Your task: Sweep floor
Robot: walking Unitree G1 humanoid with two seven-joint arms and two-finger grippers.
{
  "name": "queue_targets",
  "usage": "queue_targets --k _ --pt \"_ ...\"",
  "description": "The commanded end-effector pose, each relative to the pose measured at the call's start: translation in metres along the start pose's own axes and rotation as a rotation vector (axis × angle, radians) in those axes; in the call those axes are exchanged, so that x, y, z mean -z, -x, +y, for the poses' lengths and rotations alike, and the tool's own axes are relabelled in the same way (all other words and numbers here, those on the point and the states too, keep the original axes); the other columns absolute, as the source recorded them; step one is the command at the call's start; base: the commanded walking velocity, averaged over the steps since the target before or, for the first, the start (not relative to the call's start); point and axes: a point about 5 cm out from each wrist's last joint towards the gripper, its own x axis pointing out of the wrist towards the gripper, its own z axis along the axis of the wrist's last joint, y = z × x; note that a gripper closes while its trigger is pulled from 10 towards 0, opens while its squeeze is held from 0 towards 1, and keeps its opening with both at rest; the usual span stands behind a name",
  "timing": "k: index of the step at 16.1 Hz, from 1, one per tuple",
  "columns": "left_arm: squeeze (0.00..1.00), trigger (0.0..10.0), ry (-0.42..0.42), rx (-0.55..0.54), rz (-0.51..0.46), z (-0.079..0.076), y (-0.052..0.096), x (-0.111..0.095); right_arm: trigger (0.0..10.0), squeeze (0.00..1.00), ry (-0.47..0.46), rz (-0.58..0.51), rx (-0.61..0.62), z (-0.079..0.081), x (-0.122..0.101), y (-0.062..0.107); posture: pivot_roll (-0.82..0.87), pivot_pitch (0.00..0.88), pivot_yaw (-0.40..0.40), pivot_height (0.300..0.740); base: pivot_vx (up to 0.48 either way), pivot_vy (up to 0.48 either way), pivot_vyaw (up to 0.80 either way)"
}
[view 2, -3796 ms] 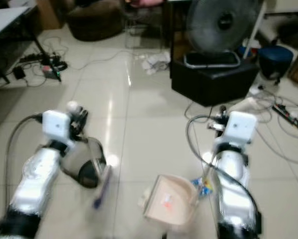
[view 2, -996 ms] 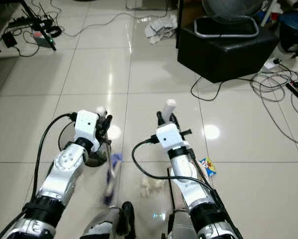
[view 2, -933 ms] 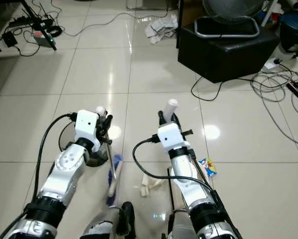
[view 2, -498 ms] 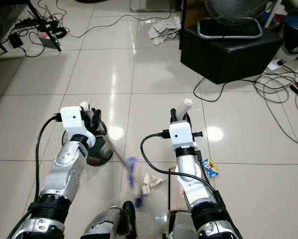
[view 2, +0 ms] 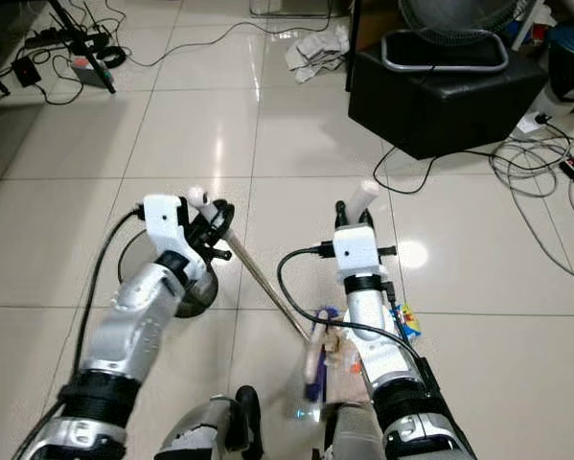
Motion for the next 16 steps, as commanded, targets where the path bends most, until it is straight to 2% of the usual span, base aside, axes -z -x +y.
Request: queue_targets --k 1,6,7,11,16 --pt "0.0 10.0 -0.01 0.099 0.006 -0.008 0.001 0.0 10.0 0.0 -0.018 -0.016 -0.002 -0.001 -0.002 -0.002 0.07 0.216 0.133 0.74 0.0 0.0 0.0" --pt "0.0 10.0 -0.074 0.19 -0.032 -0.003 0.0 -0.019 10.0 0.0 -0.063 -0.054 0.072 -0.018 -0.009 -0.007 0.06 0.181 0.13 0.74 0.0 0.0 0.0" --pt "0.0 10.0 -0.097 0.214 -0.042 0.001 0.003 -0.028 10.0 0.0 -0.097 -0.076 0.106 -0.025 -0.014 -0.01 0.06 0.173 0.132 0.74 0.0 0.0 0.0" --pt "0.0 10.0 -0.138 0.237 -0.089 0.014 0.013 -0.053 10.0 0.0 -0.132 -0.126 0.159 -0.039 -0.024 -0.013 0.06 0.149 0.129 0.74 0.0 0.0 0.0" --pt "0.0 10.0 -0.178 0.253 -0.141 0.022 0.01 -0.078 10.0 0.0 -0.127 -0.176 0.123 -0.043 -0.035 -0.018 0.04 0.136 0.137 0.74 0.0 0.0 0.0"
